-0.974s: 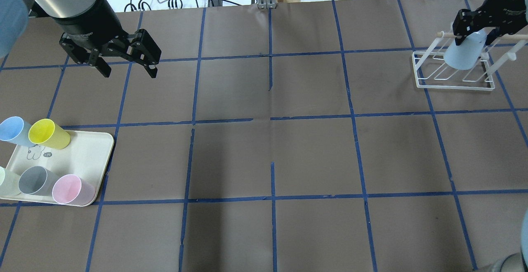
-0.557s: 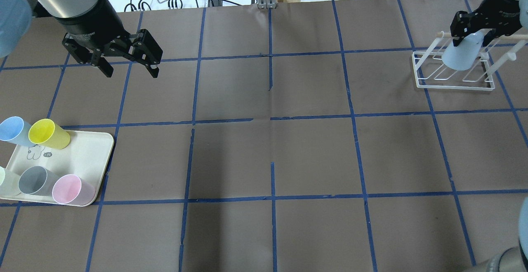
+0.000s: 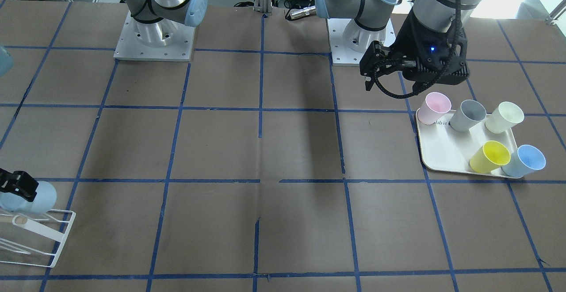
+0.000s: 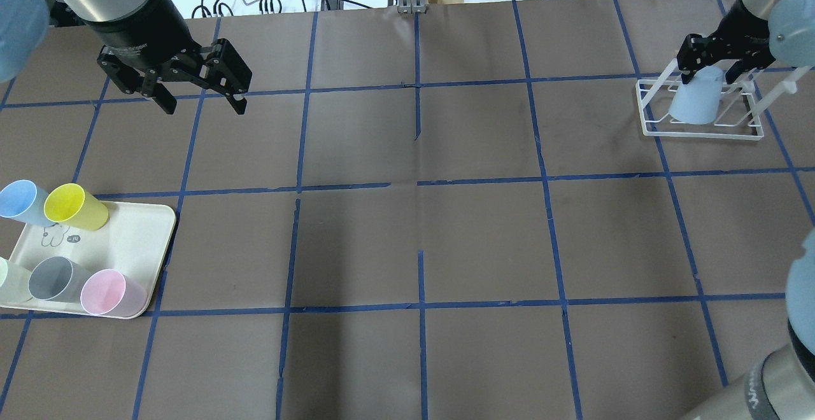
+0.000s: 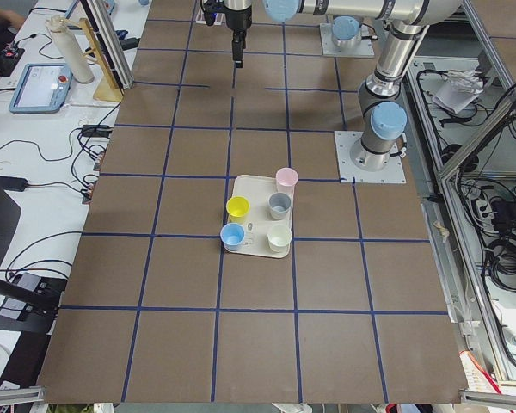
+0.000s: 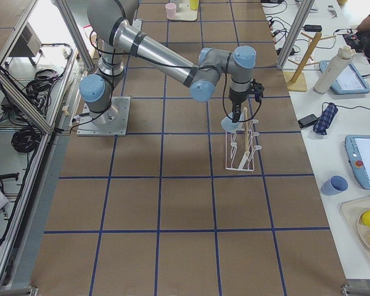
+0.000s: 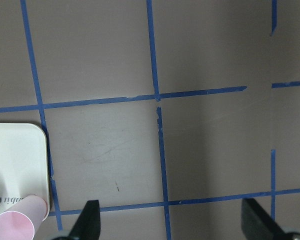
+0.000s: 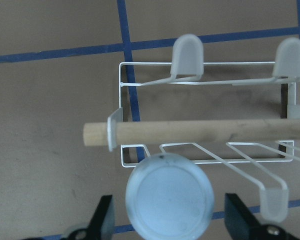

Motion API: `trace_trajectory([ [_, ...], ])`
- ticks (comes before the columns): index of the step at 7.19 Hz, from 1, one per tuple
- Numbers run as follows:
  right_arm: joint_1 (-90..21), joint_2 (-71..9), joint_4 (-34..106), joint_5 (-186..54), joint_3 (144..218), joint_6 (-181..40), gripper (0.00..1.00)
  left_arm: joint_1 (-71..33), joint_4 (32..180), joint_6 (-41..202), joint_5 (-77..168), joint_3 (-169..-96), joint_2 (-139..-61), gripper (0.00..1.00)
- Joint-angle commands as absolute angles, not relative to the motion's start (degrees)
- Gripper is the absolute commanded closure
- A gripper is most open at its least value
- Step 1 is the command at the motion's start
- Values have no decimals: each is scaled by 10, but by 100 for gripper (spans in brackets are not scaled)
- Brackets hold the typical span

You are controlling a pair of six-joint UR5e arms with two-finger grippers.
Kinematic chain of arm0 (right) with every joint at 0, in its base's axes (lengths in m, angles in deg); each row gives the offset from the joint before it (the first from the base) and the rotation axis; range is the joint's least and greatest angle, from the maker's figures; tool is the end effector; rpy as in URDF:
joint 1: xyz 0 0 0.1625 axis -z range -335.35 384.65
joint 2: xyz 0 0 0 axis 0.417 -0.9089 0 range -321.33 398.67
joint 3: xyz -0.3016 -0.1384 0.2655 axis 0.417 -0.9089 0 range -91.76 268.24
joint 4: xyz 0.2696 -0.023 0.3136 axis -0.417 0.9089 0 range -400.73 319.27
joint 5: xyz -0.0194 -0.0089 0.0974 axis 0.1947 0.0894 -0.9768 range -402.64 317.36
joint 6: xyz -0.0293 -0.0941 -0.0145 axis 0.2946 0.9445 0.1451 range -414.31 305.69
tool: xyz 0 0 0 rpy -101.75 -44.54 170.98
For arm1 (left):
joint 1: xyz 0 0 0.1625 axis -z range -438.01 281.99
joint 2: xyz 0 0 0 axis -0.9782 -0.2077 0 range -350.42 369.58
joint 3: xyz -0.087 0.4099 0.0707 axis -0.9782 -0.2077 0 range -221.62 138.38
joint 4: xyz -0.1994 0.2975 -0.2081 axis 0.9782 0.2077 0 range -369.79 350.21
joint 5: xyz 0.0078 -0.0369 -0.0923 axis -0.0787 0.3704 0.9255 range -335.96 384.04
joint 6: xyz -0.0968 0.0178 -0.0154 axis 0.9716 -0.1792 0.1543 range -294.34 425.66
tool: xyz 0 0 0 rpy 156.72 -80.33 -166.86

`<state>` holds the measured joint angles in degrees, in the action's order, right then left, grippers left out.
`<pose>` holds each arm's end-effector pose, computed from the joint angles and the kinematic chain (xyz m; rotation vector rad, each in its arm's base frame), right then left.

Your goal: Transfer IKEA cup to right arm and place on rack

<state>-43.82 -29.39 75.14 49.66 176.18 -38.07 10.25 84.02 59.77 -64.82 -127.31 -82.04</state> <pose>-0.1135 -0.6401 0.3347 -0.1448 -3.0637 0.1317 -0.1200 -0.5054 0.5042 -0.1126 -3.1183 -0.0281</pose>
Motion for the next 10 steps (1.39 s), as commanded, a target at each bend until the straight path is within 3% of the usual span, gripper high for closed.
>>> trace_trajectory([
  [1, -438, -309, 735, 496, 1759, -374, 0, 102, 840, 598, -648, -1273, -821, 0],
  [4, -458, -394, 631, 458, 1759, -393, 0, 102, 840, 598, -648, -1273, -821, 0],
  [10, -638, -532, 434, 468, 1753, -542, 0, 101, 840, 595, -649, -1273, -820, 0],
])
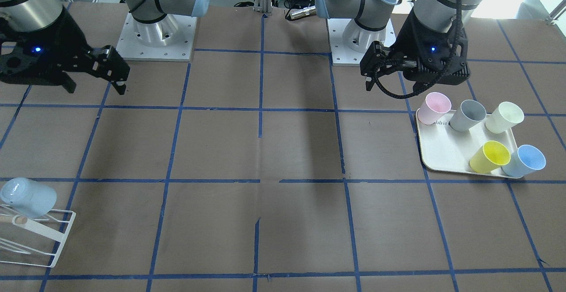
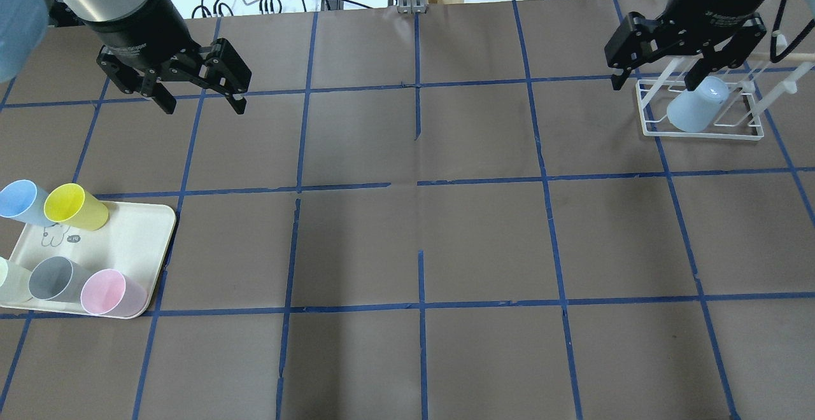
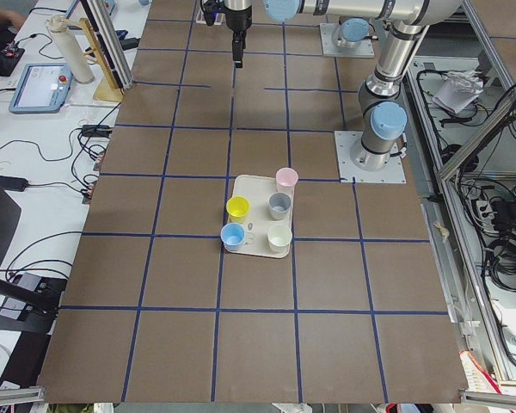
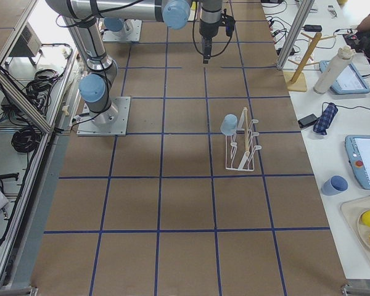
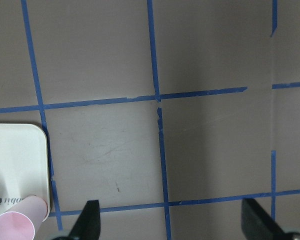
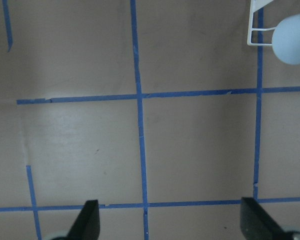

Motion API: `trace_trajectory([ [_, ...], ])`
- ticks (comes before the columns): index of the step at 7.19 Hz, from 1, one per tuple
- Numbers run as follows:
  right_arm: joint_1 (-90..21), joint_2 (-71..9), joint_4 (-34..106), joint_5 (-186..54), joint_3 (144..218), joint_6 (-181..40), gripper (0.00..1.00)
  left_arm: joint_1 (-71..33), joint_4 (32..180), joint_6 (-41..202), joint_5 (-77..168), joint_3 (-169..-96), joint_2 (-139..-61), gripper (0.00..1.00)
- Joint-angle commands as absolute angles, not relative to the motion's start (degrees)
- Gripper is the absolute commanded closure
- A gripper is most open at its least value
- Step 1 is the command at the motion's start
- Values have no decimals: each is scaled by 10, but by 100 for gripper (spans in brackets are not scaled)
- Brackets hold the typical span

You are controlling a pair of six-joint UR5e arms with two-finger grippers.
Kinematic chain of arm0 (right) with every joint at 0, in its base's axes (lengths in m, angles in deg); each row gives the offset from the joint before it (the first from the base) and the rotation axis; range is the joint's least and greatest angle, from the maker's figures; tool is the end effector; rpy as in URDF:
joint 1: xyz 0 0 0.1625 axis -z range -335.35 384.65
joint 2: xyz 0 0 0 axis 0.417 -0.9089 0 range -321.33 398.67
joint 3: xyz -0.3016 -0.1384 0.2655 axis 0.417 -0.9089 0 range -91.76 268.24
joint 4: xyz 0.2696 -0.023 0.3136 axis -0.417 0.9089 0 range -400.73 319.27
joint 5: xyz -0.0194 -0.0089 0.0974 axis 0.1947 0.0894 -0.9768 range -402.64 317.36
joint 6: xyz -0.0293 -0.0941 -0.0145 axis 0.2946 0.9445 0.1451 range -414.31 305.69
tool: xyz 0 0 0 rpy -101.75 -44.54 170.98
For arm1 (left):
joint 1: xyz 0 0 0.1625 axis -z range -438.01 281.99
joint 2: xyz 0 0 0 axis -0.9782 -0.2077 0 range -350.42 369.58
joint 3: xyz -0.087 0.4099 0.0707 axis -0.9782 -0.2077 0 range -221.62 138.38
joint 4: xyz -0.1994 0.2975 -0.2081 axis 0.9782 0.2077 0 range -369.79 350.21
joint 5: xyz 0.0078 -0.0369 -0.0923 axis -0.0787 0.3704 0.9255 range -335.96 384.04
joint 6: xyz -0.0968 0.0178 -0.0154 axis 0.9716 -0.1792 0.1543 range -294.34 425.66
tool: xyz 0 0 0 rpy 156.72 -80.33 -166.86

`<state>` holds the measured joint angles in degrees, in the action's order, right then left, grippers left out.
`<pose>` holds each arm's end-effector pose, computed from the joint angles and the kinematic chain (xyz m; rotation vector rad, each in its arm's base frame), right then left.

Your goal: Transfer IKEA cup to right arm and place on rack

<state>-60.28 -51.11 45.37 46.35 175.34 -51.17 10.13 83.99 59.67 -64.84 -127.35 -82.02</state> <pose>0.0912 -0.5009 0.5040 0.0529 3.1218 0.0314 -0.1189 -0.5055 0.5040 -0.1121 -3.1187 -0.0278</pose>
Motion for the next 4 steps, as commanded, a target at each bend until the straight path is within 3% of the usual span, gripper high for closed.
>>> trace_trajectory([
  [1, -671, -538, 437, 471, 1754, -543, 0, 101, 840, 595, -649, -1274, -820, 0],
  [4, -686, -535, 458, 477, 1752, -540, 0, 101, 840, 594, -649, -1270, -821, 0],
])
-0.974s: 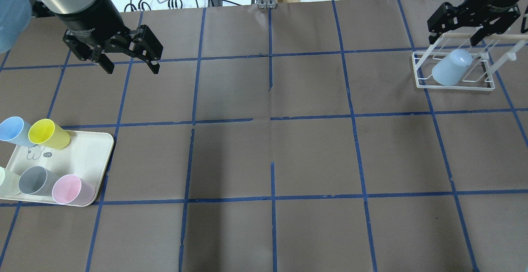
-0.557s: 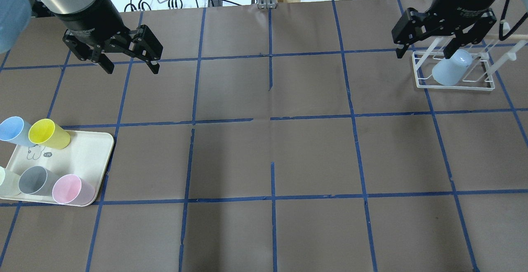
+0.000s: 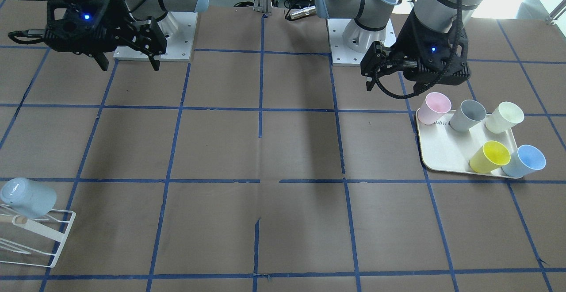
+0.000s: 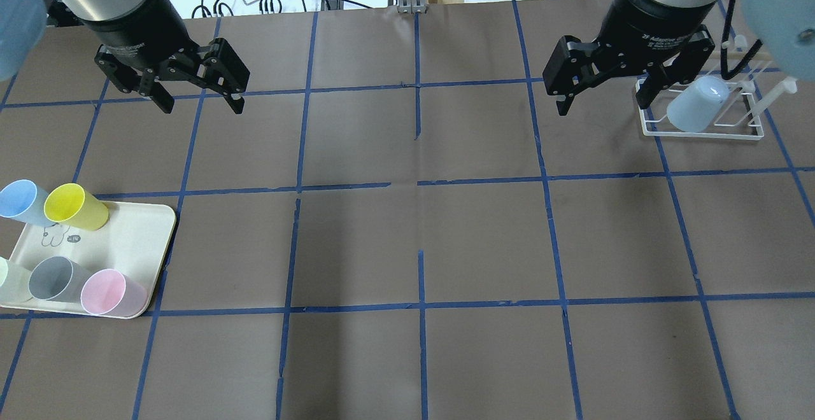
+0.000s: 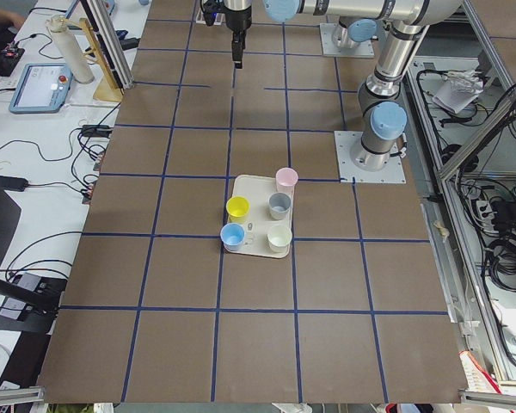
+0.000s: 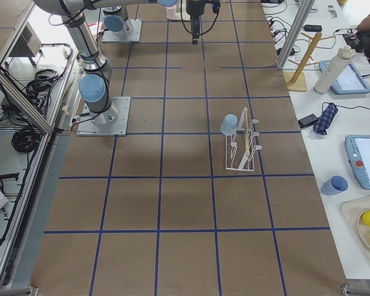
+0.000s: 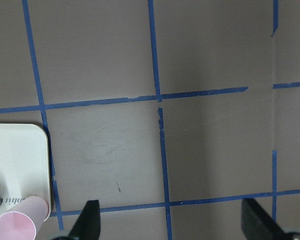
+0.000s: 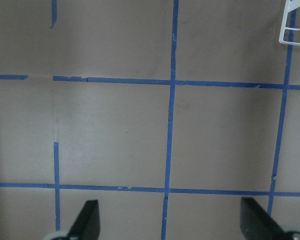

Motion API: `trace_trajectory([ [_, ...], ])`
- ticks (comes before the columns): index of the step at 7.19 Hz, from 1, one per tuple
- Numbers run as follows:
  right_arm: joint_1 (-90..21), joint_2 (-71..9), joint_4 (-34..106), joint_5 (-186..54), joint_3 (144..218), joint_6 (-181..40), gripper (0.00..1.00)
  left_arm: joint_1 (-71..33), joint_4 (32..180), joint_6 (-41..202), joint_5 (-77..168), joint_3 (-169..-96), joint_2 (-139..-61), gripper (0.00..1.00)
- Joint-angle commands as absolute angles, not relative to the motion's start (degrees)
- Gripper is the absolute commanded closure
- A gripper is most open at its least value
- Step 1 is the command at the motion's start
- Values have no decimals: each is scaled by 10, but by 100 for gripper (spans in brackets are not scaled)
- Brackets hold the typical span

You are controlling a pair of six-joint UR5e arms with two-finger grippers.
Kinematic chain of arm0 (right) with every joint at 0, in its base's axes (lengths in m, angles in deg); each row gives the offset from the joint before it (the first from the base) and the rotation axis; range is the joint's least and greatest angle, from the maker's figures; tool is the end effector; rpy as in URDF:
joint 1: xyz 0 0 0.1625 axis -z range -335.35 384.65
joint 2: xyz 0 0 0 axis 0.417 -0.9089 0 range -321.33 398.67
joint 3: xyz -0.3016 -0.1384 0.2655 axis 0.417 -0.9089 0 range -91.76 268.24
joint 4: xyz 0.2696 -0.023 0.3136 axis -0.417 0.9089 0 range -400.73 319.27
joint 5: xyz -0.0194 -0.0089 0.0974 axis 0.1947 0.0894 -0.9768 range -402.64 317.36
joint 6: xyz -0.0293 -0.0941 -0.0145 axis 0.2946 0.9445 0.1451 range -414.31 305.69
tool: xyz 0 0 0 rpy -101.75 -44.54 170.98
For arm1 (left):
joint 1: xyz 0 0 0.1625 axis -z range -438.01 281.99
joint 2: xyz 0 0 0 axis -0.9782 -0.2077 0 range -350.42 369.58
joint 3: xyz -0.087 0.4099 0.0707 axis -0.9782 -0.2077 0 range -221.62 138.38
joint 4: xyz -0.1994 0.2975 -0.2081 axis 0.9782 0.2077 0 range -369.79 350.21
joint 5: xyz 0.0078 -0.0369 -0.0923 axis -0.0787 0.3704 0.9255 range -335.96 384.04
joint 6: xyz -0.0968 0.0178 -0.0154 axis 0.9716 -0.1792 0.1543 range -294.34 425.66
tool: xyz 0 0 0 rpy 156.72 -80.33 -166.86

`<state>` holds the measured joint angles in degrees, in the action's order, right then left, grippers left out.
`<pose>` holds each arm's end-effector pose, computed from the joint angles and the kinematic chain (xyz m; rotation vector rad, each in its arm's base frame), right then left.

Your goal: Transfer IKEA cup to right arm and place on rack

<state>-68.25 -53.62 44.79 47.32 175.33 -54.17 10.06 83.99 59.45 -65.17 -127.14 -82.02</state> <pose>0.1573 -0.4672 0.5243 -0.0833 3.1393 -0.0195 -0.1177 -0.5060 0.5058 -0.1165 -3.1245 -0.0227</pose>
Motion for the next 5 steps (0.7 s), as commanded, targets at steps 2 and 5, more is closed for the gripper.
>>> trace_trajectory([
  [2, -686, -534, 470, 475, 1752, -540, 0, 102, 840, 594, -648, -1277, -814, 0],
  [5, -686, -534, 469, 472, 1752, -541, 0, 107, 846, 598, -660, -1283, -787, 0],
])
